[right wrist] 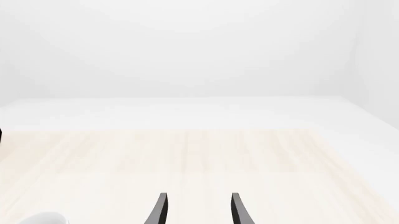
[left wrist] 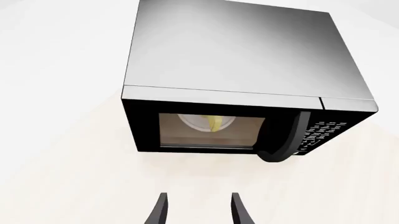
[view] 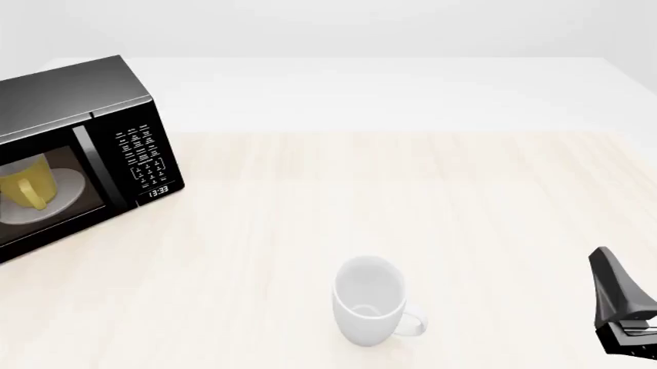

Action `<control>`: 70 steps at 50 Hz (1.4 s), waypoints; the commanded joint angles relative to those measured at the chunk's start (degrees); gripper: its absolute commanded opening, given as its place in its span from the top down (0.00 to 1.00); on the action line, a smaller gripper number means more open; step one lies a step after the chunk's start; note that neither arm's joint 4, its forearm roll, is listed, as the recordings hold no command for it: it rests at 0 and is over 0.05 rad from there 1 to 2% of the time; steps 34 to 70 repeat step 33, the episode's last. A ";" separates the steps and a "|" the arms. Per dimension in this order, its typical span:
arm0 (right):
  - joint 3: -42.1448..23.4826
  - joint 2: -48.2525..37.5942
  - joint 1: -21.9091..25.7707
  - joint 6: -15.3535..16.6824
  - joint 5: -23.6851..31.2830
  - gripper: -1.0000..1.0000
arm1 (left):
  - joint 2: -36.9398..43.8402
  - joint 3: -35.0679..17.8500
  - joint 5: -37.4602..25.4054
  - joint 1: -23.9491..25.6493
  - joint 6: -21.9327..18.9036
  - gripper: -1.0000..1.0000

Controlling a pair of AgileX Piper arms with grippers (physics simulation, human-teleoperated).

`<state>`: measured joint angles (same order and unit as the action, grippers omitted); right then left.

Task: Put the yellow and white mug in the microwave and close it.

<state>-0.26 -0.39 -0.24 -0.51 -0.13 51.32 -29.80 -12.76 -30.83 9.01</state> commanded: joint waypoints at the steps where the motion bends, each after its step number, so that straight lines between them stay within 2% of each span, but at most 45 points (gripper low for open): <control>1: 0.00 0.00 0.00 0.00 0.00 0.00 | -4.05 0.60 -2.27 -0.37 0.35 0.00; 21: 0.00 0.01 0.00 0.00 0.00 0.00 | -12.21 1.20 -6.70 0.03 0.53 0.00; 33: 0.00 0.00 0.00 0.00 0.00 0.00 | -22.53 -0.86 -10.34 1.07 0.49 0.00; 70: 0.00 0.00 0.00 0.00 0.00 0.00 | -22.53 -0.86 -10.34 1.07 0.49 0.00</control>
